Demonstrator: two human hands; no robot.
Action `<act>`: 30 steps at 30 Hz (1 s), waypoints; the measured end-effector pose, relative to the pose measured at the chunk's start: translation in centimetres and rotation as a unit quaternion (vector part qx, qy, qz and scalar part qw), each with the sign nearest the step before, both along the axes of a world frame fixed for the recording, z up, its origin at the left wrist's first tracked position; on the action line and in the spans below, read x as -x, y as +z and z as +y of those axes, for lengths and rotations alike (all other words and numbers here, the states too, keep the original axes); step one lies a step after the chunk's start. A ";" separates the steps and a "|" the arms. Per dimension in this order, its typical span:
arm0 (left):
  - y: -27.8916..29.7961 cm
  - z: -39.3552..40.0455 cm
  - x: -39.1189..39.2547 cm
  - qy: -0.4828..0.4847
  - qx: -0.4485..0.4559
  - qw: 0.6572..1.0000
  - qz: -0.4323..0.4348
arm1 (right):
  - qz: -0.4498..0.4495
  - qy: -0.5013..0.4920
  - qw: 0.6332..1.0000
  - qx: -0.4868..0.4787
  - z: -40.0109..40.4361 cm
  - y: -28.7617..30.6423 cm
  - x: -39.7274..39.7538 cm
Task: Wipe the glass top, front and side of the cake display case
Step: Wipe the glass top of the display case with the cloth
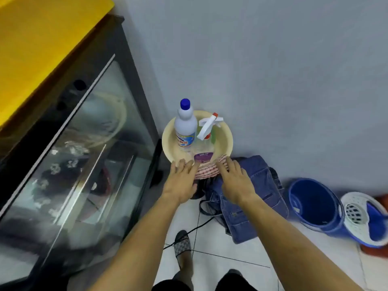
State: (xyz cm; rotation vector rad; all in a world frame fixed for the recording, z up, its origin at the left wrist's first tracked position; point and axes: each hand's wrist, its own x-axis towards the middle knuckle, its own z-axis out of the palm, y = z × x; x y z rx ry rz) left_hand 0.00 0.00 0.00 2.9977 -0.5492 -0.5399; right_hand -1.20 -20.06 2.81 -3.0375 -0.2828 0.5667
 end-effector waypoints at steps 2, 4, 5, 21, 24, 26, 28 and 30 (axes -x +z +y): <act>-0.7 0.0 -1.0 -0.015 -0.006 1.000 -0.013 | -0.025 -0.008 1.000 0.001 0.5 -0.7 -1.0; -1.5 0.0 -1.4 -0.027 -0.003 0.999 -0.027 | -0.040 0.007 0.999 0.009 1.0 -1.5 -1.5; -1.8 -0.1 -1.7 -0.032 0.000 0.999 -0.029 | -0.036 0.011 0.999 0.017 1.3 -2.0 -1.8; -2.9 2.8 -4.2 -0.080 0.197 0.972 -0.097 | -0.120 0.111 0.986 0.035 0.9 -2.4 -4.7; -1.5 2.8 -4.0 -0.063 0.194 0.977 -0.064 | -0.137 0.113 0.984 0.012 0.2 -2.6 -4.4; -0.5 2.8 -3.8 -0.016 0.175 0.984 0.004 | -0.132 0.100 0.986 -0.006 0.1 -2.9 -4.2; 0.6 2.7 -3.7 0.037 0.194 0.980 0.040 | -0.123 0.076 0.988 -0.045 0.3 -2.9 -4.1; 2.1 2.4 -3.5 0.091 0.240 0.965 0.050 | -0.087 0.026 0.989 -0.116 0.5 -2.0 -4.0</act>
